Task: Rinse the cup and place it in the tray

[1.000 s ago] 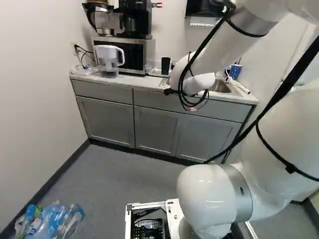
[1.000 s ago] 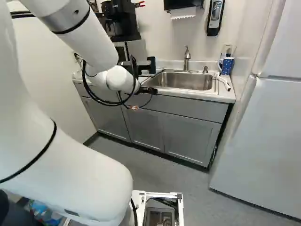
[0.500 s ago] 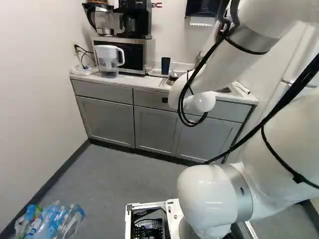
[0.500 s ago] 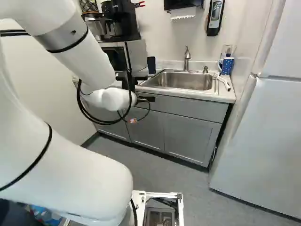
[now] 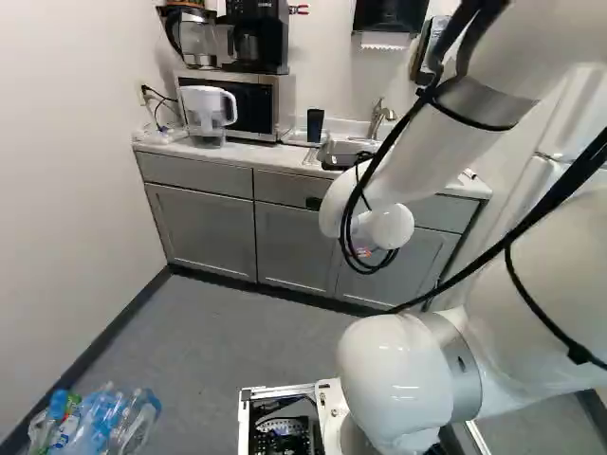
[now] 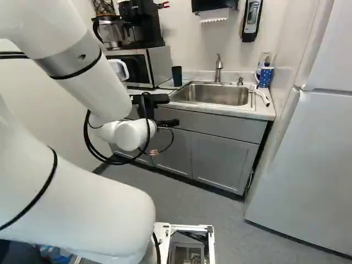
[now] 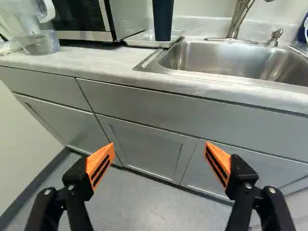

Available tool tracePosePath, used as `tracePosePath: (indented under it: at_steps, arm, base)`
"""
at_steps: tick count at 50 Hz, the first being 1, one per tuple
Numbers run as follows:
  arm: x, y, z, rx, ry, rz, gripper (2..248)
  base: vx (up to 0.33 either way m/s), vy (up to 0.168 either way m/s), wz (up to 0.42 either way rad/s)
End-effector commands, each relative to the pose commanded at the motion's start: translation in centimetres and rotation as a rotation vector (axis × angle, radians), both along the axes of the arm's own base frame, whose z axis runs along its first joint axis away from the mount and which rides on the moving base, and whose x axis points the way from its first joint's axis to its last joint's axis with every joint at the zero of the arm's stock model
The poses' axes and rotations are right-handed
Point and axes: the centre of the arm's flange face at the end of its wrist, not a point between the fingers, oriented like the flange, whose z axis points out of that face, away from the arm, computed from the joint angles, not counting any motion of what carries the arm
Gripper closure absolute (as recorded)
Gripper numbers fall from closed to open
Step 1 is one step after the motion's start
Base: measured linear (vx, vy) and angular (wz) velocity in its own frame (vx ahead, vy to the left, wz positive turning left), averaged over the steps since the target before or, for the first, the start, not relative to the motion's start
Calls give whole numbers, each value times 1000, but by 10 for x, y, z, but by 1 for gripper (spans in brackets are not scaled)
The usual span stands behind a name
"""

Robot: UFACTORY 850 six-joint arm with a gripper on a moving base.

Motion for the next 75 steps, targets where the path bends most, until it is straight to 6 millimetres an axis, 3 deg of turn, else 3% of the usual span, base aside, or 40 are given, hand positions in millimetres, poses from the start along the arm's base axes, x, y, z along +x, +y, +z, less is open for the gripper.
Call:
tracePosePath:
  at_steps: [34,75]
  arm:
    - [-30,4,-20,0,-58,16,3]
    - [-34,5,-22,0,-65,18,3]
  base:
    - [0,0,0]
    - [0,0,0]
